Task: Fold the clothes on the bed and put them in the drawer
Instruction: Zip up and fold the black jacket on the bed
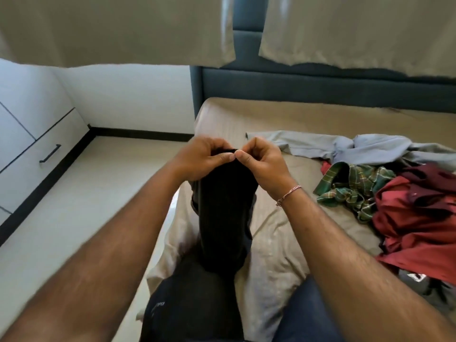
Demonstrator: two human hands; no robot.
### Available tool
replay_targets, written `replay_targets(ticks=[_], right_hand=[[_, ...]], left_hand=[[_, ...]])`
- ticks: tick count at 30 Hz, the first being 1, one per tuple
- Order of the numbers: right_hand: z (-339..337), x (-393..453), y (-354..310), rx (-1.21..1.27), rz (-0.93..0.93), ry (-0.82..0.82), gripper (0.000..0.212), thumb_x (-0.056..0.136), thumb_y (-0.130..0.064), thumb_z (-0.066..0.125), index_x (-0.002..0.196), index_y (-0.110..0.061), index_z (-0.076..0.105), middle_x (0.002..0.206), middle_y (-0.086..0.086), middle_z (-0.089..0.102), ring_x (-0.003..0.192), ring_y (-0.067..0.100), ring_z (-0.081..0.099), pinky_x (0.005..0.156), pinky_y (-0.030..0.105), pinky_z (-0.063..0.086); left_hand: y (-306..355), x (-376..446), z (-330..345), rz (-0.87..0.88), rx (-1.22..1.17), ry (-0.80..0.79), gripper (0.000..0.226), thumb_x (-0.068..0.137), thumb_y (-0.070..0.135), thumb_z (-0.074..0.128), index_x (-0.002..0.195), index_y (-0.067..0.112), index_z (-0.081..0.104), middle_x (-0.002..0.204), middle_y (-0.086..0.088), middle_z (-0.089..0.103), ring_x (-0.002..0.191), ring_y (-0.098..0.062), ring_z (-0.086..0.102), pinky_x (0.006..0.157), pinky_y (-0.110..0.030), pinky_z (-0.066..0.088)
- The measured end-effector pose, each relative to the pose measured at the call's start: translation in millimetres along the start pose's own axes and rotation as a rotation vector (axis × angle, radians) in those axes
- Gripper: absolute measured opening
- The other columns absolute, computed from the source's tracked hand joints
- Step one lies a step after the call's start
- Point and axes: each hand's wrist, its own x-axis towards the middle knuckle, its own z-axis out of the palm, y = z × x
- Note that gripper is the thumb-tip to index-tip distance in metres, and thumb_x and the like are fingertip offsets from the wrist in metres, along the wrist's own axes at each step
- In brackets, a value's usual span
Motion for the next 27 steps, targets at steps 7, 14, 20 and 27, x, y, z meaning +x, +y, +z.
replay_targets(ticks=[7, 14, 20, 27], right_hand=[[-64.5, 32.9, -63.3, -0.375, 0.185, -0.333, 0.028, 0.088, -0.019, 0.082, 0.114, -0.022, 0.072, 0.109, 0.001, 0.078, 0.104, 0.019, 0.074, 0.096, 0.041, 0.059], [-142.2, 51.0, -100.2, -0.906, 0.198, -0.157, 0.018, 0.093, -0.025, 0.075, 0.077, -0.03, 0.069, 0.075, -0.012, 0.07, 0.077, 0.01, 0.065, 0.074, 0.031, 0.051], [-162.9, 50.2, -118.5, -0.964, -0.074, 0.336, 0.019, 0.09, -0.025, 0.073, 0.077, -0.039, 0.071, 0.073, -0.013, 0.071, 0.075, 0.017, 0.067, 0.065, 0.032, 0.047], [-142.2, 2.4, -56.2, -1.227, -0.261, 0.431, 0.037, 0.072, -0.011, 0.071, 0.106, -0.025, 0.074, 0.096, 0.002, 0.073, 0.089, 0.033, 0.069, 0.075, 0.041, 0.057]], left_hand=[[84.0, 62.6, -59.8, 0.352, 0.14, 0.224, 0.008, 0.099, 0.017, 0.069, 0.102, 0.02, 0.075, 0.092, 0.015, 0.072, 0.089, -0.003, 0.068, 0.081, -0.011, 0.047], [130.9, 94.6, -172.9, 0.303, 0.494, 0.161, 0.015, 0.087, 0.045, 0.081, 0.093, 0.034, 0.074, 0.085, 0.018, 0.07, 0.083, -0.006, 0.068, 0.077, -0.028, 0.054], [136.9, 105.0, -212.0, 0.192, 1.054, 0.226, 0.034, 0.085, 0.054, 0.075, 0.072, 0.036, 0.05, 0.072, 0.014, 0.054, 0.076, -0.022, 0.056, 0.058, -0.03, 0.033], [79.2, 52.7, -130.8, 0.26, 0.868, 0.467, 0.029, 0.077, 0.027, 0.079, 0.073, 0.024, 0.05, 0.073, 0.003, 0.057, 0.067, -0.034, 0.061, 0.057, -0.032, 0.037]])
